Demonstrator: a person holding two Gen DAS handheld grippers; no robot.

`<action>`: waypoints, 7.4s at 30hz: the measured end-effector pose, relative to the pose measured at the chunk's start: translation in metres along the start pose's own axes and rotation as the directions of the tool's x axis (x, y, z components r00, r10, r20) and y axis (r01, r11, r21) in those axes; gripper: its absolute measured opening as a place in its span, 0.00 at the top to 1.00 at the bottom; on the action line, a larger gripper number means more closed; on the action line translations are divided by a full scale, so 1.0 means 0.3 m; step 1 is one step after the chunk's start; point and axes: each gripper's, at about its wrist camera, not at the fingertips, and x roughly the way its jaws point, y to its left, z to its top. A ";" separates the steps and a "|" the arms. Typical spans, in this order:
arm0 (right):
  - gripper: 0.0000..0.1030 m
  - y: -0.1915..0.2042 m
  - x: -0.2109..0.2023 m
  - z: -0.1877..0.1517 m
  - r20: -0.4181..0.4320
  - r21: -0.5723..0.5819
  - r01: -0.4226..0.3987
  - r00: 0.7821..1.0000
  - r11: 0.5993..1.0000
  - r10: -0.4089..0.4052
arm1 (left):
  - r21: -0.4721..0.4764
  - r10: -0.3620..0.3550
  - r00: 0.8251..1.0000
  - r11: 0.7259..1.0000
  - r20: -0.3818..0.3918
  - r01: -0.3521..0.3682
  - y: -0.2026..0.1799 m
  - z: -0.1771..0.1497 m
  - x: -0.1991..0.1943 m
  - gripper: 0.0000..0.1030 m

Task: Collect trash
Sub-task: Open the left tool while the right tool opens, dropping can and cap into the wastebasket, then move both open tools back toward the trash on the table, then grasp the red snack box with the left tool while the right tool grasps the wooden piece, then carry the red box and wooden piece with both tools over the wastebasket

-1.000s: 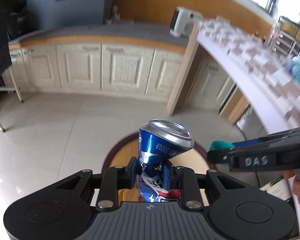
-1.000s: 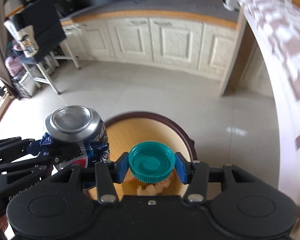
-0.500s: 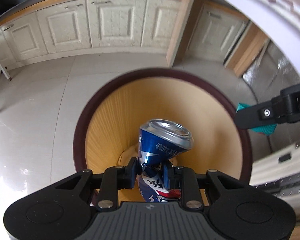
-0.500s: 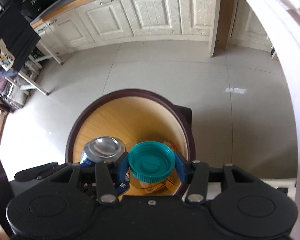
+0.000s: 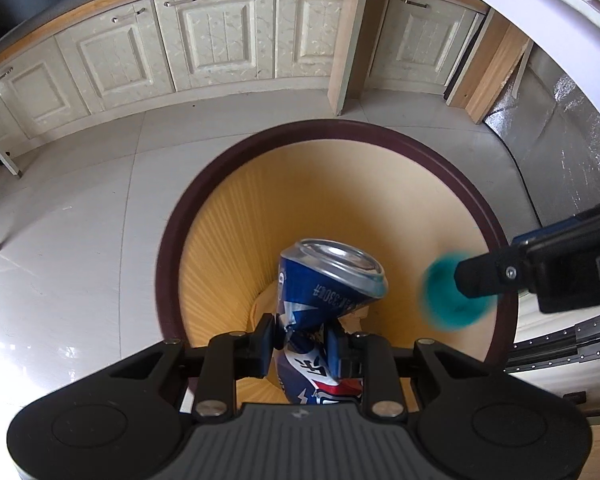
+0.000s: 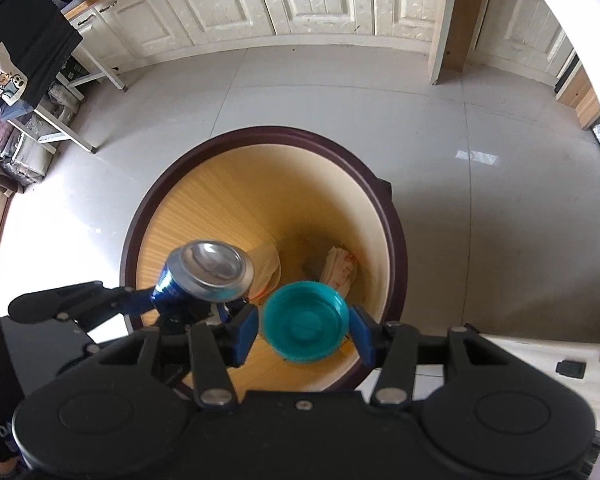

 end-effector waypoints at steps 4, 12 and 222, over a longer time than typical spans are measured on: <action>0.43 -0.012 -0.003 -0.001 0.004 0.007 0.005 1.000 1.000 -0.005 | -0.007 0.005 1.000 1.000 0.001 -0.005 0.010 0.002 -0.021 0.63; 0.43 -0.037 -0.005 -0.023 -0.008 0.013 0.034 0.999 0.999 -0.034 | -0.011 0.019 1.000 1.000 0.014 -0.018 0.022 0.003 -0.072 0.62; 0.76 -0.658 -1.047 -0.821 0.706 0.458 0.122 0.552 0.881 -0.444 | 0.344 -0.305 0.782 0.931 0.544 0.124 -0.935 0.029 -0.856 0.50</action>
